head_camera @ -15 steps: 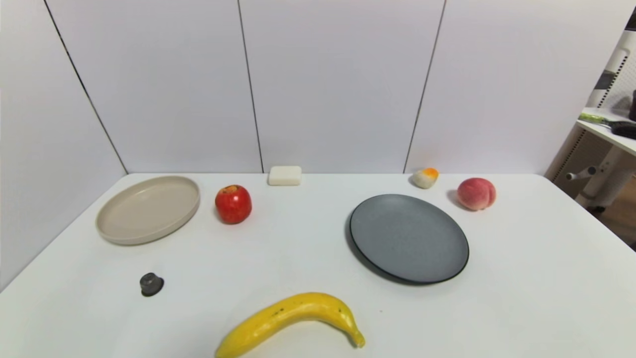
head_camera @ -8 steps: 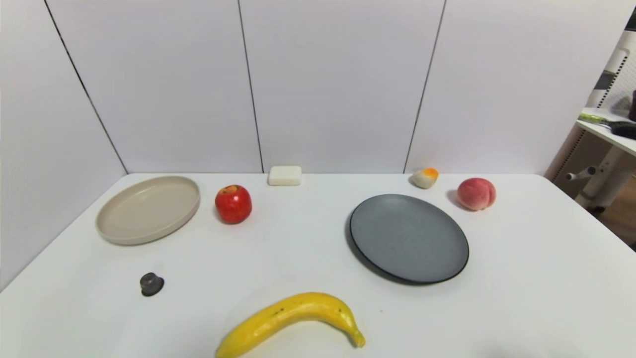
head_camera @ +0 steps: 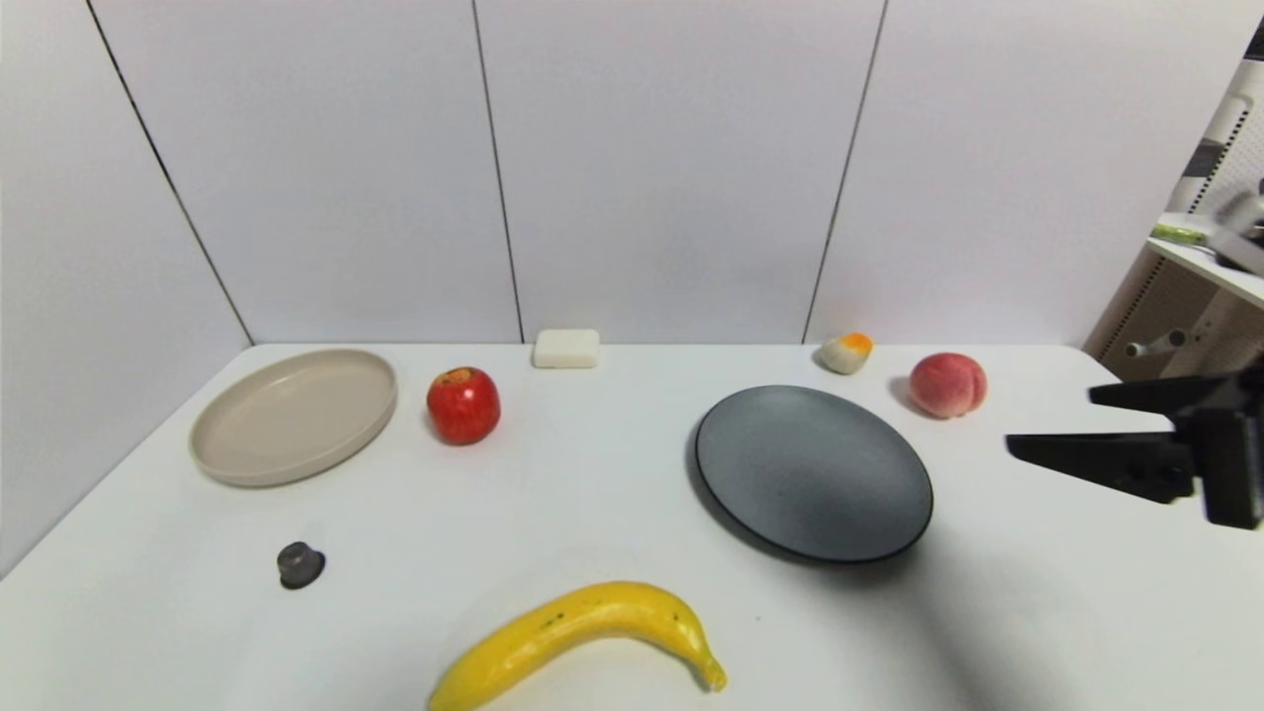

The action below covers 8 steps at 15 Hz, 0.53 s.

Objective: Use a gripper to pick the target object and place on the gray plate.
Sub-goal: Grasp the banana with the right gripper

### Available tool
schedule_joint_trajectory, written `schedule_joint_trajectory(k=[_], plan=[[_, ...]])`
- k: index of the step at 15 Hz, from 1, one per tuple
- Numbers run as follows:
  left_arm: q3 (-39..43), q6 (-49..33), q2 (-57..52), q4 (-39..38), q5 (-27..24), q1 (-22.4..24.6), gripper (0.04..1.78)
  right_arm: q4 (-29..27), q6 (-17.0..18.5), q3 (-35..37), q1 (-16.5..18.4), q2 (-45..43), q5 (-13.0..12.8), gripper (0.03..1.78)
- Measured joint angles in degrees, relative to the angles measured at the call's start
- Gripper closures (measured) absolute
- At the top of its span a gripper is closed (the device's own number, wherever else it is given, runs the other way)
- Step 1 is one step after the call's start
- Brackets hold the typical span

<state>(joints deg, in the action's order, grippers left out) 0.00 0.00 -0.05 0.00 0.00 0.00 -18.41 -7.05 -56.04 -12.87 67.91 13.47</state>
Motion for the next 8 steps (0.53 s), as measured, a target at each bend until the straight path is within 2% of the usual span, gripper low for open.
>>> schedule_joint_trajectory(k=[3,5,8], plan=[[0.0,0.0,0.0,0.0,0.0,0.0,0.13,2.0,-1.2,-6.4,-10.7,11.7,0.9,0.11],[0.0,0.0,0.0,0.0,0.0,0.0,0.13,6.0,-1.5,-9.2,-18.8,18.4,1.2,0.11],[0.0,0.0,0.0,0.0,0.0,0.0,0.13,9.0,-1.6,-12.1,-27.9,25.3,1.3,0.11]])
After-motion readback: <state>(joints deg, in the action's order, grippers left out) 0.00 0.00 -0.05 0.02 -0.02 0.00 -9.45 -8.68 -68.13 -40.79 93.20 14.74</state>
